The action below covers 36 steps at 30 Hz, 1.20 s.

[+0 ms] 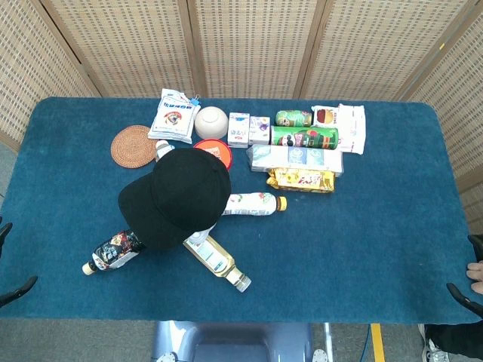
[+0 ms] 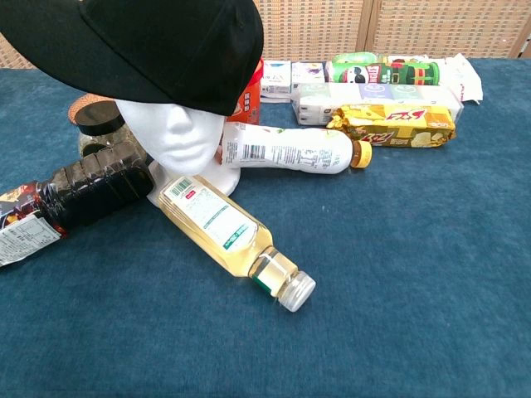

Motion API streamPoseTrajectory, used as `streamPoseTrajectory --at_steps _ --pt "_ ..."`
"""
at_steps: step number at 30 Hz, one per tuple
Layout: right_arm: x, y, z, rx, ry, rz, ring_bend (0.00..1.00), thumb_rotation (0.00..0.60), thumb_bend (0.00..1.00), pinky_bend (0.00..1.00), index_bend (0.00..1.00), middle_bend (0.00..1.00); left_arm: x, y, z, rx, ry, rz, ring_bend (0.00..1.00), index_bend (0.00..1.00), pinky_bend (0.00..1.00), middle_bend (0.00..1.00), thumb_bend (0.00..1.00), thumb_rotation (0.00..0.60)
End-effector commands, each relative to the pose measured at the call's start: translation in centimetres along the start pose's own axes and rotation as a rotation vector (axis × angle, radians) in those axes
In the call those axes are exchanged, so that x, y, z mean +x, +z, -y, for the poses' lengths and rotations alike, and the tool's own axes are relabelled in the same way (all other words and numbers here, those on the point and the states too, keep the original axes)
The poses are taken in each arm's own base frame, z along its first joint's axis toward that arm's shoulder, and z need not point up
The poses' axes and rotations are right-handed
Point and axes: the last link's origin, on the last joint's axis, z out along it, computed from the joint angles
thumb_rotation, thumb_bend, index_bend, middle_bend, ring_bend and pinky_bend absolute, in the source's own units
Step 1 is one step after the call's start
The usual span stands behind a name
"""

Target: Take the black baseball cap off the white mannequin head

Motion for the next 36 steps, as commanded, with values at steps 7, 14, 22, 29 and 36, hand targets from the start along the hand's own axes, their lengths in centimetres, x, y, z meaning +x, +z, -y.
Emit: streamPoseTrajectory --at_steps 7,14,22,29,36 --pt "0.2 -0.1 0.0 0.001 0.009 -0.002 0.02 0.600 0.00 0.00 0.15 0.04 0.1 0.4 -0.4 -0.045 -0.003 -0.009 0.00 0.00 0.00 0.00 0.12 0.600" --pt "0.1 0.0 0.1 0.007 0.018 0.012 0.02 0.600 0.00 0.00 0.15 0.04 2.0 2.7 -3.3 -0.323 -0.002 -0.090 0.00 0.00 0.00 0.00 0.12 0.600" --pt "0.0 0.0 0.1 0.006 0.020 0.020 0.02 0.600 0.00 0.00 0.15 0.04 5.2 5.6 -7.5 -0.560 0.109 -0.233 0.00 0.00 0.00 0.00 0.11 0.600" --pt "0.0 -0.1 0.1 0.006 0.025 0.028 0.02 0.600 0.00 0.00 0.15 0.04 5.8 7.9 -11.0 -0.730 0.182 -0.279 0.00 0.00 0.00 0.00 0.10 0.600" --pt "0.1 -0.2 0.0 0.002 0.032 0.027 0.02 0.600 0.00 0.00 0.15 0.04 4.5 9.6 -12.7 -0.743 0.292 -0.209 0.00 0.00 0.00 0.00 0.10 0.600"
